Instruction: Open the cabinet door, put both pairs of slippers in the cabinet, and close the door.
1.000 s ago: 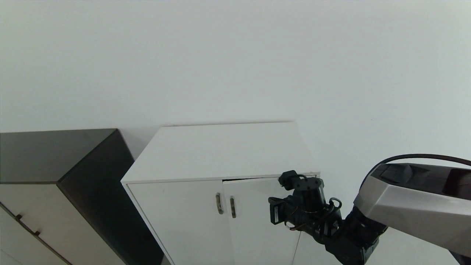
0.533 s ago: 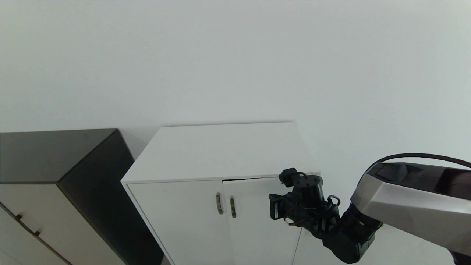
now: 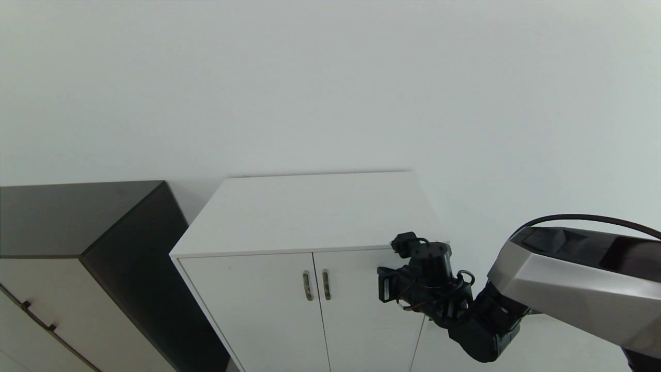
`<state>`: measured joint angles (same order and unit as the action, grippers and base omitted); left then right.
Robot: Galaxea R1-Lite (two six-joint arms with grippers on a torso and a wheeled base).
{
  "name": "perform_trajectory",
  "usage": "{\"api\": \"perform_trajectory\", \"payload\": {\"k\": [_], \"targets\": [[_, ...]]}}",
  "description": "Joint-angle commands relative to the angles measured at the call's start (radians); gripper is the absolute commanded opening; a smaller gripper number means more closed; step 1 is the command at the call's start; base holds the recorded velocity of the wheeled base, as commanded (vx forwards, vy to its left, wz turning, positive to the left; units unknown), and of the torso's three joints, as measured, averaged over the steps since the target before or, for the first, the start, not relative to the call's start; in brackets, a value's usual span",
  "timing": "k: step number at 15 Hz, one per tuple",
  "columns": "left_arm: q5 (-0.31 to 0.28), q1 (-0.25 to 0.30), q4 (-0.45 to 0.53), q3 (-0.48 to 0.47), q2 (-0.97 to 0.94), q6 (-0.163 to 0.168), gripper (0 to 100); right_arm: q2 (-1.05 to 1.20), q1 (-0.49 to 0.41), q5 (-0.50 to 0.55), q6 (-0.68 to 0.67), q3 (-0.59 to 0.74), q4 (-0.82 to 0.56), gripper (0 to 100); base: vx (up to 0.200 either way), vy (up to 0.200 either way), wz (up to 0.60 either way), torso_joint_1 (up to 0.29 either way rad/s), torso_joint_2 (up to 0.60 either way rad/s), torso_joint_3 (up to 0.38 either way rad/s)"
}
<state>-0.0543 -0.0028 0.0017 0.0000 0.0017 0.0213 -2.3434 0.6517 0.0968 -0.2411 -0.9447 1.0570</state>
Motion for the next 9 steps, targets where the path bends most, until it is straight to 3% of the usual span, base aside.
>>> {"api": "perform_trajectory", "payload": {"k": [1, 9], "targets": [[0.001, 0.0, 0.0, 0.0, 0.0, 0.0, 0, -0.005, -0.001, 0.0, 0.0, -0.003, 0.0, 0, 0.0, 0.0, 0.0, 0.0, 0.0, 0.0], [-0.001, 0.0, 0.0, 0.0, 0.0, 0.0, 0, -0.001, 0.006, 0.0, 0.0, 0.043, 0.049, 0, 0.0, 0.0, 0.0, 0.0, 0.0, 0.0]]}}
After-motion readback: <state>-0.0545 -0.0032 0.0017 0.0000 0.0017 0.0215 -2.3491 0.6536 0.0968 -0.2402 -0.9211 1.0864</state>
